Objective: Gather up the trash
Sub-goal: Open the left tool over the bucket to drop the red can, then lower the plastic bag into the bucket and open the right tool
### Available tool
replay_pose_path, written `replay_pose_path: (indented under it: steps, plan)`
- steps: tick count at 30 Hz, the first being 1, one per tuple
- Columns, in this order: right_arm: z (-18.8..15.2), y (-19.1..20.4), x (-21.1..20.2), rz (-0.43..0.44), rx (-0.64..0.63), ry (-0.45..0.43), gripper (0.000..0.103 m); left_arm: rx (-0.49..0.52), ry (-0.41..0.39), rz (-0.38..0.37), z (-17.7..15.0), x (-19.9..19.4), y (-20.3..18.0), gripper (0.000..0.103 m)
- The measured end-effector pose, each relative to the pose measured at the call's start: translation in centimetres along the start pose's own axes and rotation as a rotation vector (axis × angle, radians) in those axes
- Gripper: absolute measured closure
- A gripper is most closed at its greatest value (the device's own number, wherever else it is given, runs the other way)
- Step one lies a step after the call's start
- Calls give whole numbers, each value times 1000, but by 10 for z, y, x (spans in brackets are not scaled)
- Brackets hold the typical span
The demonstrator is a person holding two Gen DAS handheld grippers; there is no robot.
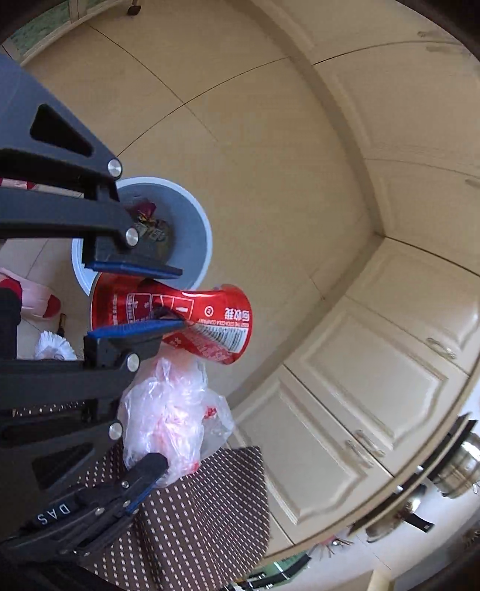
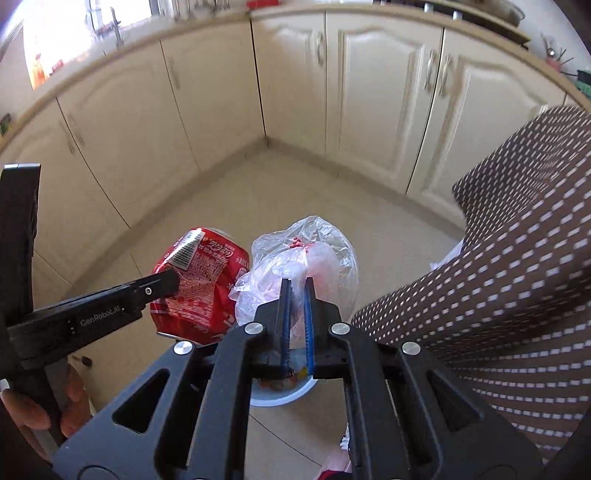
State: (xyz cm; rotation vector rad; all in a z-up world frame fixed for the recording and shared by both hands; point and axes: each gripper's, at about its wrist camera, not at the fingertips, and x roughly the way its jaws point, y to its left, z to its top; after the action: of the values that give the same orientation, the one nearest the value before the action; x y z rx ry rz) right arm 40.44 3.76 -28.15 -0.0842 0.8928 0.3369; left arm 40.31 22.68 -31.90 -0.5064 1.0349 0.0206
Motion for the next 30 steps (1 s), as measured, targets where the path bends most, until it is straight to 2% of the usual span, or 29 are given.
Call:
replay_pose_path:
  steps: [7,11,20,30]
  plan:
    - [-10,2,49,-3,18,75,96,9,97,21,-9,45,11,81]
    - [-9,-1,66,5,28,93,96,8,125,62,-14,52,15,74]
    - [-15,1,80,39,41,121,96,-46,112,90,-13,44,30,64]
    - [-17,18,87,61,44,128,96,-80,105,82,-7,39,42,61]
